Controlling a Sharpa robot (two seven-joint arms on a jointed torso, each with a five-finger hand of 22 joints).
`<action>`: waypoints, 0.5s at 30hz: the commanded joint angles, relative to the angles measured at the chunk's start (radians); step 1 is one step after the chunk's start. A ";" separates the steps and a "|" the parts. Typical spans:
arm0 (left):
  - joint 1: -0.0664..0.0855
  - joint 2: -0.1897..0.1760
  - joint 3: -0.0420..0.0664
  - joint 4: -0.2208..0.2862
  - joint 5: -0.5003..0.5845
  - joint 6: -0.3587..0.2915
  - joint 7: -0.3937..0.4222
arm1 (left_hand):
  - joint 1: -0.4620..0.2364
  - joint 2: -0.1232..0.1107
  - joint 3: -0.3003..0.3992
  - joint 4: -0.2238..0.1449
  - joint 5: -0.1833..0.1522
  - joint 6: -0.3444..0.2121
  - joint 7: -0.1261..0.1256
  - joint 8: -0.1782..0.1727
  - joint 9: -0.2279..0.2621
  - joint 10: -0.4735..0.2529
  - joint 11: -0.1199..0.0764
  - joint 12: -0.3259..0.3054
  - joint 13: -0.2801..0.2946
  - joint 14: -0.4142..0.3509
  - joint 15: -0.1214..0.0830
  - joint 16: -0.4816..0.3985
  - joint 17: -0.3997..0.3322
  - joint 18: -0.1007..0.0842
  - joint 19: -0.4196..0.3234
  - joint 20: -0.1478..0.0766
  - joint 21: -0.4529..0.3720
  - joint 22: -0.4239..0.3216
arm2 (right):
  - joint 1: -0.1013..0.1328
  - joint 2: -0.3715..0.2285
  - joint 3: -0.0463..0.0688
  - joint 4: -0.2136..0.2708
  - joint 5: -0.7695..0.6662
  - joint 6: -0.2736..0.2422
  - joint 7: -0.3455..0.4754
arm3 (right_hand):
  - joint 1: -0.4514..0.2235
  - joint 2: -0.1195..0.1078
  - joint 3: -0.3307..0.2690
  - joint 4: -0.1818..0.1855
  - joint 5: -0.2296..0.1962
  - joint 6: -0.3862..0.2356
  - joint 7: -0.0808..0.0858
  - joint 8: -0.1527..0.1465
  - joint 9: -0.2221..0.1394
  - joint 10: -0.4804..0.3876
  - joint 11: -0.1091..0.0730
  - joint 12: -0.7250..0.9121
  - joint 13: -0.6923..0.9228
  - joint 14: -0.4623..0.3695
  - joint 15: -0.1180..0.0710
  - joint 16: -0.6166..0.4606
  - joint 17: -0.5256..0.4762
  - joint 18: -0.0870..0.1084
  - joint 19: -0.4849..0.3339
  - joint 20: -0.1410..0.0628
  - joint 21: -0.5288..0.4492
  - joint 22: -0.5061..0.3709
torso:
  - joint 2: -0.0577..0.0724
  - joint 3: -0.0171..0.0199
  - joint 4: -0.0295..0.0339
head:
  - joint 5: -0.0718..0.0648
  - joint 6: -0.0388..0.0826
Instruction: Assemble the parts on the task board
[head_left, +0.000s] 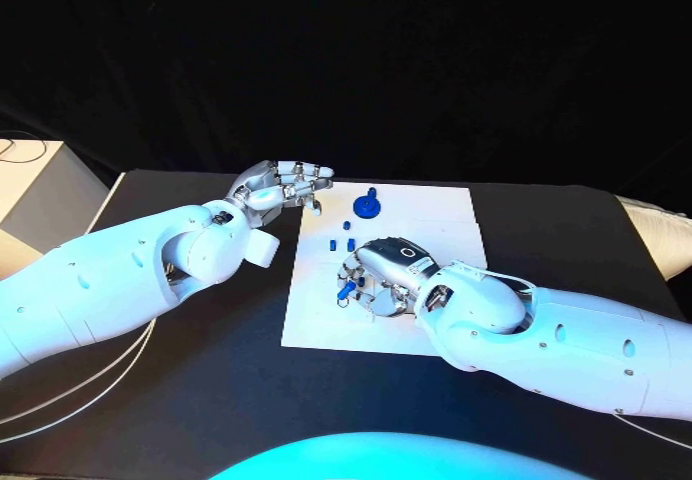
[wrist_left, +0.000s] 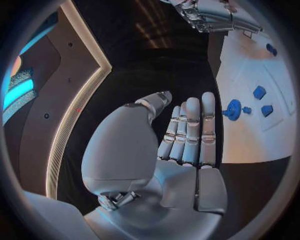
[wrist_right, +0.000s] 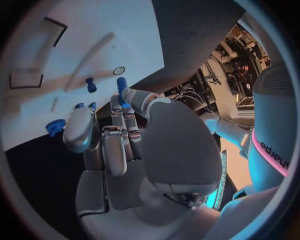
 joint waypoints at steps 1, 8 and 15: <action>0.000 0.001 0.001 0.003 -0.003 0.011 0.004 | 0.007 0.000 -0.006 -0.001 -0.005 -0.004 0.001 0.002 -0.001 -0.008 0.000 0.004 -0.001 -0.002 0.005 0.002 -0.001 0.014 0.009 0.001 -0.006 -0.001 | -0.003 0.004 -0.001 -0.002 -0.028 0.035 -0.011 | 0.000 0.007 0.001 -0.007 0.004 0.004 0.004 0.006 0.001 0.064 -0.057 0.005 -0.001 0.047 -0.004 -0.003 -0.001 -0.017 -0.003 -0.005 -0.005 0.001 | -0.001 0.0000 -0.0015 | 0.002 -0.002; 0.000 0.001 0.001 0.004 -0.003 0.011 0.004 | 0.006 0.000 -0.007 0.000 -0.006 -0.004 0.002 0.002 -0.001 -0.009 0.000 0.004 -0.001 -0.002 0.006 0.002 -0.001 0.014 0.009 0.001 -0.007 -0.002 | -0.005 0.008 -0.002 -0.005 -0.037 0.046 -0.027 | 0.000 0.007 0.002 -0.008 0.004 0.004 0.004 0.006 0.001 0.064 -0.057 0.005 -0.001 0.047 -0.004 -0.002 0.000 -0.017 -0.003 -0.005 -0.004 0.002 | -0.001 0.0006 -0.0011 | 0.003 -0.004; 0.000 0.000 0.001 0.004 -0.003 0.011 0.004 | 0.006 0.000 -0.007 0.000 -0.006 -0.004 0.002 0.002 -0.001 -0.009 0.000 0.004 -0.001 -0.002 0.006 0.002 -0.001 0.014 0.009 0.001 -0.007 -0.002 | -0.006 0.010 -0.003 -0.007 -0.041 0.051 -0.034 | 0.000 0.007 0.002 -0.008 0.004 0.004 0.004 0.006 0.001 0.064 -0.057 0.005 -0.001 0.047 -0.004 -0.002 0.000 -0.017 -0.003 -0.005 -0.004 0.002 | -0.001 0.0006 -0.0018 | 0.004 -0.005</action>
